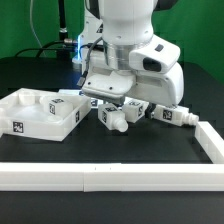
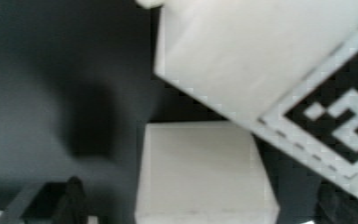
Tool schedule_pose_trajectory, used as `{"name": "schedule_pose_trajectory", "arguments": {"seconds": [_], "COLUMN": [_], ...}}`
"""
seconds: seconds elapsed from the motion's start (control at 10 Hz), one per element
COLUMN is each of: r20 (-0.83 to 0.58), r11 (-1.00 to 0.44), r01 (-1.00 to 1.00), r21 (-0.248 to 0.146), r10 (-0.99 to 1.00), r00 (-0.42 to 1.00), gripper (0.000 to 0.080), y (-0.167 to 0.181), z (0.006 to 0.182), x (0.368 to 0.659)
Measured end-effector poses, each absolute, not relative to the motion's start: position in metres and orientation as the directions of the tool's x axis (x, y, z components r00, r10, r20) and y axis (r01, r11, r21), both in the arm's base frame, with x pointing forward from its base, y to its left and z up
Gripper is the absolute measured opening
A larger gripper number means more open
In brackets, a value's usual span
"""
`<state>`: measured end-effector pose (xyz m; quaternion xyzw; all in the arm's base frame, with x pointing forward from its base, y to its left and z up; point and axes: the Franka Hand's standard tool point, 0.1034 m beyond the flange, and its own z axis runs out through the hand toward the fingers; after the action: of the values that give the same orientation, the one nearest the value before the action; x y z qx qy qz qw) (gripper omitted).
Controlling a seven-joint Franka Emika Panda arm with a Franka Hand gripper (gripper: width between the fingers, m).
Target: Assemble one leg
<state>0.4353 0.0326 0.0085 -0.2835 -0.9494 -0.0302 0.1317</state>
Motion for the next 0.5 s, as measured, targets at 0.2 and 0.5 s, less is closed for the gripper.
{"name": "schedule_pose_trajectory", "arguments": {"seconds": [0.2,0.5], "r20": [0.267,0.183], "r11": [0.837,0.817], "r01": [0.548,0.574], "r21": [-0.018,-0.056], "r10": [0.532,0.573], "r00": [-0.804,-0.799], "gripper": [0.0649,0.0649], "y": [0.032,-0.004], "z": [0.009,0.059], "x": [0.435,0.442]}}
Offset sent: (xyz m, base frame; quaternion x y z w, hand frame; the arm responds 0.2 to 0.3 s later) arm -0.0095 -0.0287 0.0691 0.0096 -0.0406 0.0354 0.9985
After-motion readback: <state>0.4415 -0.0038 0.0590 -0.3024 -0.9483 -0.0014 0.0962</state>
